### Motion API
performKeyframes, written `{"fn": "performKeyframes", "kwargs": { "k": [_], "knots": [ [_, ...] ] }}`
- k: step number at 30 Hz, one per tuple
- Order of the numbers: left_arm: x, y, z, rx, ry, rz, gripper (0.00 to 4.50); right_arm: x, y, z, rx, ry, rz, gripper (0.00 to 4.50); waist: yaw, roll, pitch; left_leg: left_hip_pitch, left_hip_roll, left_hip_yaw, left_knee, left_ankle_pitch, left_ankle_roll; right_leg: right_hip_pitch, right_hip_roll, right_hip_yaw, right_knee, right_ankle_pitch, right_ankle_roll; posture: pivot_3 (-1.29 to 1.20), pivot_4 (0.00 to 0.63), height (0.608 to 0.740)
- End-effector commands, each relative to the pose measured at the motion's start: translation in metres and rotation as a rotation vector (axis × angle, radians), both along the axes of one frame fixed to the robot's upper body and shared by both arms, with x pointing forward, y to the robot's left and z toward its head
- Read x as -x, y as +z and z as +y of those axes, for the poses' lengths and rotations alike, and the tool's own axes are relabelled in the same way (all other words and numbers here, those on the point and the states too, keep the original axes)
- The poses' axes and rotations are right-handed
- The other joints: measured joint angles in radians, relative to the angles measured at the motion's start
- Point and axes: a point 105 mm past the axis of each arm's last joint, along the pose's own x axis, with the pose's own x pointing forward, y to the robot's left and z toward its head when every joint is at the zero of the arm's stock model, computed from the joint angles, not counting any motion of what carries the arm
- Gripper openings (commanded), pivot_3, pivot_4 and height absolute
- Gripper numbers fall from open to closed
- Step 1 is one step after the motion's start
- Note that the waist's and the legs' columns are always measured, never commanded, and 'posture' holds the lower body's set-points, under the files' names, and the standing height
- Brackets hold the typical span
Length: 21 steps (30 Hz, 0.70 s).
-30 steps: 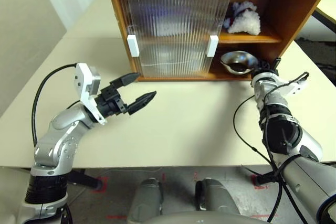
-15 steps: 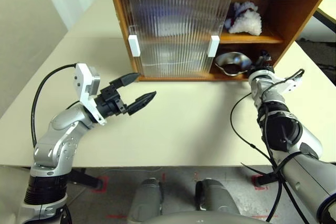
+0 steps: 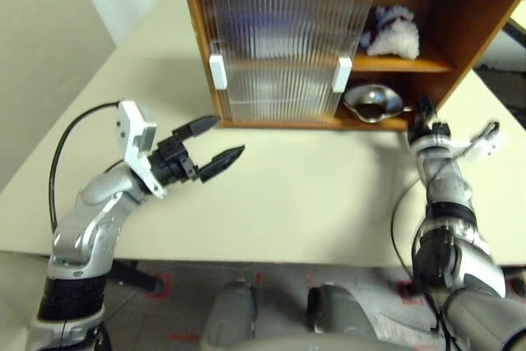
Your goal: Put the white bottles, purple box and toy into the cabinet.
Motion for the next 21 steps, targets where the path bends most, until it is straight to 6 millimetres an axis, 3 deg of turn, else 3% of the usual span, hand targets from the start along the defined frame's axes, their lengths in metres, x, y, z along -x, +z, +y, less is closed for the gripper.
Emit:
{"fn": "performKeyframes", "kwargs": {
  "k": [1,9,13,21],
  "knots": [
    [0.001,-0.001,-0.002,-0.001,-0.016,-0.001,4.5,0.009,0.012,0.032,0.166,0.156,-0.03,3.16,-0.004,0.001,0.0,0.0,0.0,0.0,0.0,0.0,0.0,0.0,0.0,0.0,0.0,0.0,0.0,0.16,0.004,0.74],
    [0.0,-0.001,-0.004,-0.002,-0.025,-0.001,4.5,0.025,0.006,0.09,0.501,0.43,-0.039,0.09,-0.028,0.003,0.0,0.003,0.002,0.001,0.001,0.0,-0.001,-0.001,0.001,0.0,0.002,0.0,-0.002,0.16,0.005,0.74],
    [0.001,-0.001,-0.002,-0.003,-0.021,-0.001,4.5,0.016,0.007,0.101,0.524,0.473,-0.038,0.01,-0.026,0.003,0.0,0.002,0.001,0.001,0.002,0.0,-0.002,-0.001,0.001,0.0,0.002,-0.005,-0.012,0.17,0.005,0.74],
    [0.0,0.0,-0.003,0.002,-0.014,-0.008,4.5,-0.008,0.004,0.098,0.539,0.451,0.02,0.01,-0.024,0.001,-0.001,0.002,0.001,0.001,0.003,0.0,-0.002,-0.001,0.001,0.0,0.004,-0.003,-0.005,0.18,0.0,0.74]
  ]
}}
